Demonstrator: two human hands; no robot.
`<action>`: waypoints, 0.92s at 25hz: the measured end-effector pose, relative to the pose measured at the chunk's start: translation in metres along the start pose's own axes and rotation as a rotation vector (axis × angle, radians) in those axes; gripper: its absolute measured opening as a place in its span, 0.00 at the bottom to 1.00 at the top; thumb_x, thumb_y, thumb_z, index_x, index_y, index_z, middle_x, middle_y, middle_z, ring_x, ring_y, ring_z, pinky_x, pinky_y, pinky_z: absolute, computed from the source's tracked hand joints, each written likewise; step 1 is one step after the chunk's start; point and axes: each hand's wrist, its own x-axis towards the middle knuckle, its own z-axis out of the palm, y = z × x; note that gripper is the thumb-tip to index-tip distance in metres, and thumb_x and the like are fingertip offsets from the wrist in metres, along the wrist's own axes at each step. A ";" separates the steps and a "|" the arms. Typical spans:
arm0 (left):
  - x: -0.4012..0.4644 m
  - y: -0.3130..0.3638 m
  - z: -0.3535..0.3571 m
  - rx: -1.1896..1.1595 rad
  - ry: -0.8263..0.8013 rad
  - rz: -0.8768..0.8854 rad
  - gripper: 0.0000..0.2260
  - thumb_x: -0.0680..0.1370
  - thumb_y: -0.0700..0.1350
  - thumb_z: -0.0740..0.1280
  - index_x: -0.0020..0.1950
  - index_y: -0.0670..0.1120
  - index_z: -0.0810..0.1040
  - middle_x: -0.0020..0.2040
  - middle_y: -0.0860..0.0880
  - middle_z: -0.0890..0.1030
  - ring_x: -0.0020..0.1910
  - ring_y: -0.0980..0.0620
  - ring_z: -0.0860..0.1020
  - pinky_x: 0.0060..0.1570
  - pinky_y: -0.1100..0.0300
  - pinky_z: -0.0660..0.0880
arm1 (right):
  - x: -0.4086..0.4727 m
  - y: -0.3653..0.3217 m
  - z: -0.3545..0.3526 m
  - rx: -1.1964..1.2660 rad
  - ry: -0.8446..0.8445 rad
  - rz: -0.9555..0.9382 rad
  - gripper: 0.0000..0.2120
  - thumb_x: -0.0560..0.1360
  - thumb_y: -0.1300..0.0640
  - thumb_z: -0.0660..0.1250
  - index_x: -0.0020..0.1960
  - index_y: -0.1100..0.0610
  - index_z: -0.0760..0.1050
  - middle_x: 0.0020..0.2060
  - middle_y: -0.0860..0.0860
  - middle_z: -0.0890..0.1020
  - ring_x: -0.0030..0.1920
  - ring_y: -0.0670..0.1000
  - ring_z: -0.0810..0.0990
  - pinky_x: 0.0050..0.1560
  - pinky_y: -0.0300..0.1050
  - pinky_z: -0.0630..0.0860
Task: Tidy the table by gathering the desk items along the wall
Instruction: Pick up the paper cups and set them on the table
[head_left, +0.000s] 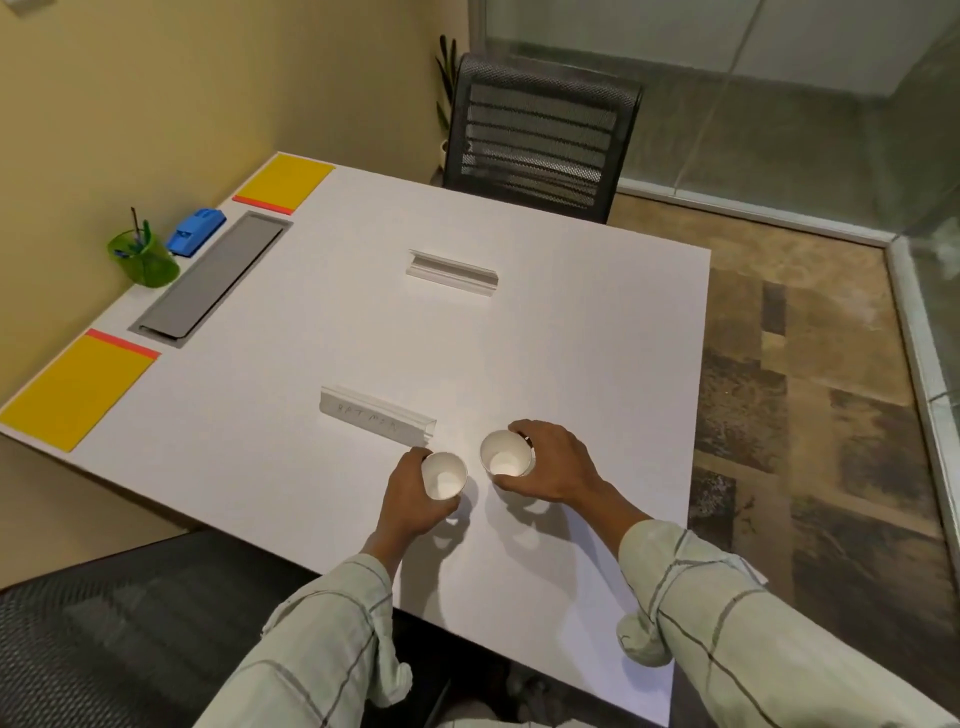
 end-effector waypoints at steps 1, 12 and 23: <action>0.001 -0.001 0.002 0.008 -0.011 -0.001 0.26 0.61 0.44 0.80 0.55 0.42 0.74 0.51 0.45 0.78 0.49 0.45 0.77 0.48 0.55 0.74 | 0.000 0.002 0.000 -0.008 0.000 0.002 0.35 0.62 0.36 0.76 0.65 0.49 0.73 0.60 0.46 0.81 0.58 0.52 0.80 0.57 0.49 0.78; -0.011 -0.004 0.007 0.132 -0.099 -0.032 0.45 0.60 0.58 0.80 0.70 0.44 0.65 0.66 0.48 0.71 0.65 0.47 0.71 0.59 0.51 0.74 | -0.012 0.016 -0.009 -0.007 0.064 0.005 0.35 0.62 0.38 0.77 0.65 0.50 0.74 0.60 0.47 0.81 0.58 0.52 0.80 0.57 0.51 0.78; 0.004 0.100 -0.003 0.403 -0.072 0.453 0.52 0.60 0.70 0.74 0.75 0.43 0.61 0.72 0.44 0.67 0.70 0.44 0.66 0.66 0.46 0.70 | -0.056 0.045 -0.054 0.091 0.255 0.020 0.35 0.60 0.34 0.76 0.62 0.49 0.74 0.57 0.46 0.82 0.54 0.50 0.81 0.52 0.46 0.79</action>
